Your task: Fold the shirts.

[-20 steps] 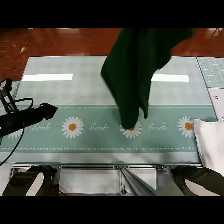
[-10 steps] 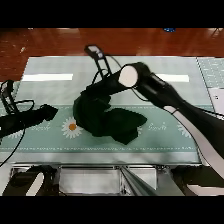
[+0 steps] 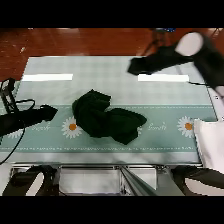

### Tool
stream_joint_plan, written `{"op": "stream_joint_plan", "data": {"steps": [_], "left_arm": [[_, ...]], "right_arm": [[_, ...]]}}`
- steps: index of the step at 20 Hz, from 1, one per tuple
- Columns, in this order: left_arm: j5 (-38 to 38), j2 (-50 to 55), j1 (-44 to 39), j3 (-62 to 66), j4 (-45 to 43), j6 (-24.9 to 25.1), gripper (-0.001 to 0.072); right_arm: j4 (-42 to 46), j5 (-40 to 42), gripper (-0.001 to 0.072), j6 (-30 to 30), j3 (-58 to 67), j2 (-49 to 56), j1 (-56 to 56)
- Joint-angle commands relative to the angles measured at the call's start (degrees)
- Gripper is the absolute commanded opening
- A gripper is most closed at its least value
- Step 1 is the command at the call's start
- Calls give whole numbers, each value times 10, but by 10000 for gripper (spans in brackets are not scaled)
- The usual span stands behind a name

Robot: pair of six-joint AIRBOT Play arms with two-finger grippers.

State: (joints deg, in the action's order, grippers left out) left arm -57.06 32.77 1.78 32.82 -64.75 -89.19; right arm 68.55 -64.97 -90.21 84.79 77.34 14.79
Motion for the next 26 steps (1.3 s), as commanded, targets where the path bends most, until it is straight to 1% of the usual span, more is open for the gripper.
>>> {"op": "stream_joint_plan", "data": {"steps": [1, 2, 3, 5, 7, 9, 10, 11, 12, 13, 14, 15, 17, 19, 21, 23, 26], "left_arm": [[-21, 49, 0, 3, 226, 148, 502], [-20, 80, 0, 6, 287, 212, 502], [-20, 113, 0, 13, 317, 259, 502], [-16, 187, 0, 37, 322, 330, 503], [-22, 256, -9, 64, 322, 374, 503], [-20, 318, -40, 87, 317, 412, 503], [-13, 346, -58, 101, 297, 416, 503], [-9, 375, -73, 120, 270, 407, 503], [-6, 397, -83, 139, 243, 388, 502], [-8, 418, -86, 162, 215, 361, 397], [-18, 431, -84, 183, 191, 338, 52], [-25, 439, -78, 200, 183, 325, 17], [-36, 438, -64, 221, 184, 325, 17], [-51, 438, -53, 230, 184, 319, 17], [-61, 438, -49, 230, 184, 319, 17], [-67, 438, -49, 230, 184, 319, 17], [-73, 438, -49, 230, 184, 318, 17]], "right_arm": [[100, -51, 408, -23, -115, -118, -134], [94, -39, 408, -23, -177, -155, -158], [86, -26, 408, -19, -236, -189, -172], [76, -11, 408, -11, -351, -253, -183], [48, -5, 408, -11, -450, -303, -181], [-10, 1, 408, -10, -534, -337, -181], [-41, 4, 408, -9, -568, -346, -181], [-75, 5, 408, -1, -595, -349, -181], [-116, 6, 408, 15, -619, -349, -181], [-150, 9, 408, 26, -638, -349, -181], [-173, 10, 407, 30, -654, -349, -181], [-188, 10, 405, 33, -664, -349, -181], [-196, 31, 403, 24, -671, -349, -156], [-203, 101, 403, -24, -671, -344, -78], [-215, 177, 403, -63, -671, -312, 7], [-263, 234, 403, -57, -666, -258, 69], [-299, 289, 403, -49, -634, -182, 123]]}}
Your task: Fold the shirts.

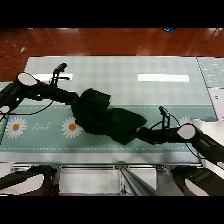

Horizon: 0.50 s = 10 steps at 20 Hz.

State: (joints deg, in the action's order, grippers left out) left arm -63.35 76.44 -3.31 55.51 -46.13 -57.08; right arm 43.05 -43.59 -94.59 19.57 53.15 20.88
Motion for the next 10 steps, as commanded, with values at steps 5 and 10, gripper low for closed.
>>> {"op": "stream_joint_plan", "data": {"steps": [5, 10], "left_arm": [[-13, 1, 3, 4, -2, -22, 17], [-72, -16, 83, 50, 79, -48, 17]], "right_arm": [[-54, 98, 307, -4, 106, 182, 119], [-29, -3, 23, 103, 258, 176, 82]]}}
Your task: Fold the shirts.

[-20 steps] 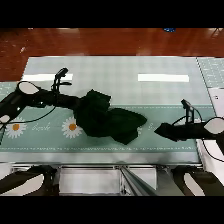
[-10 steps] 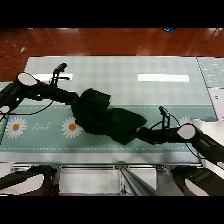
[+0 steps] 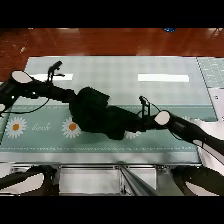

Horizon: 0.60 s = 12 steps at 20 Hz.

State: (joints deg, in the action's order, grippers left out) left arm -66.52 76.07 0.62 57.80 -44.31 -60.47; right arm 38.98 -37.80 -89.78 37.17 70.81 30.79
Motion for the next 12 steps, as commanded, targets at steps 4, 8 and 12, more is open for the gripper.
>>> {"op": "stream_joint_plan", "data": {"steps": [4, 8, 12], "left_arm": [[-44, -100, 168, 111, 298, -14, 17], [-22, -196, 233, 217, 341, -25, 16], [-30, -290, 244, 301, 171, -81, 16]], "right_arm": [[108, -166, 23, 42, 315, -92, -138], [173, -272, 23, 34, 565, -134, -200], [217, -369, 23, 35, 673, -191, -200]]}}
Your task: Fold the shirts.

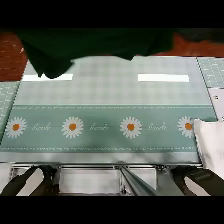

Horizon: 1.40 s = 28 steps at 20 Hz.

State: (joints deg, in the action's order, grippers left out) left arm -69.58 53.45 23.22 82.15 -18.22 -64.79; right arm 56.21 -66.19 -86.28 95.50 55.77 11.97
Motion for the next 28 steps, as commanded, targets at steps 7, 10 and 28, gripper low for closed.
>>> {"op": "stream_joint_plan", "data": {"steps": [7, 10, 28], "left_arm": [[-100, -205, -38, 59, -271, -86, 16], [-152, -213, -119, 5, -296, -96, 16], [46, 341, -222, -111, -247, -85, 438]], "right_arm": [[142, -286, 23, -44, 59, -151, -12], [143, -296, 23, -75, -79, -209, -12], [104, 149, 114, -72, -391, 125, -135]]}}
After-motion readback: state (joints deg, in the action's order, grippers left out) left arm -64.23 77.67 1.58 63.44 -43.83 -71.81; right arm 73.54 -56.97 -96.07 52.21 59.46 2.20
